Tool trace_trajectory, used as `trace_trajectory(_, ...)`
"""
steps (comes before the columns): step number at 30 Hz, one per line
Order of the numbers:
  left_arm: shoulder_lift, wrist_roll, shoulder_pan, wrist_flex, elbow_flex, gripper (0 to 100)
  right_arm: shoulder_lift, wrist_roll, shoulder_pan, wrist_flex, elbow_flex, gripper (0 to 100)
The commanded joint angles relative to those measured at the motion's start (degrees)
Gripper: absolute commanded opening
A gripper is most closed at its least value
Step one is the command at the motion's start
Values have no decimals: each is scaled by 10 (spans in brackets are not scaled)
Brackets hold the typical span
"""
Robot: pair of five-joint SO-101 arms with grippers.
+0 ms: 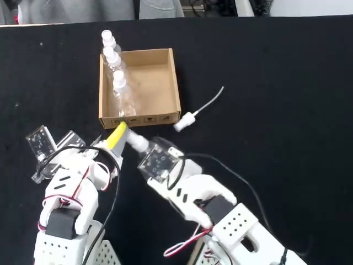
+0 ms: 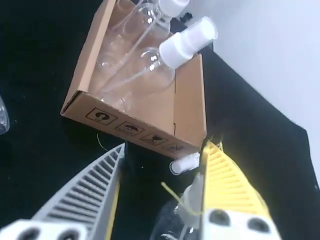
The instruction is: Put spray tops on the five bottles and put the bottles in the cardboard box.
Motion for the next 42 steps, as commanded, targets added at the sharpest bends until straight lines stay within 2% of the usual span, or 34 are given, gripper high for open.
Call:
trace_trajectory(1, -2, -21, 14, 5, -11, 223, -19, -5, 41, -21, -50, 88)
trace_trajectory(14, -2, -23, 49, 7, -15, 223, -19, -5, 41, -21, -47, 88)
trace_trajectory(27, -2, -27, 131, 8, -15, 223, -19, -5, 41, -20, -45, 88)
trace_trajectory(32, -2, -28, 123, 8, -19, 223, -19, -5, 43, -18, -45, 88)
trace_trajectory(42, -2, -27, 38, 8, -35, 223, -19, -5, 71, 0, -47, 88)
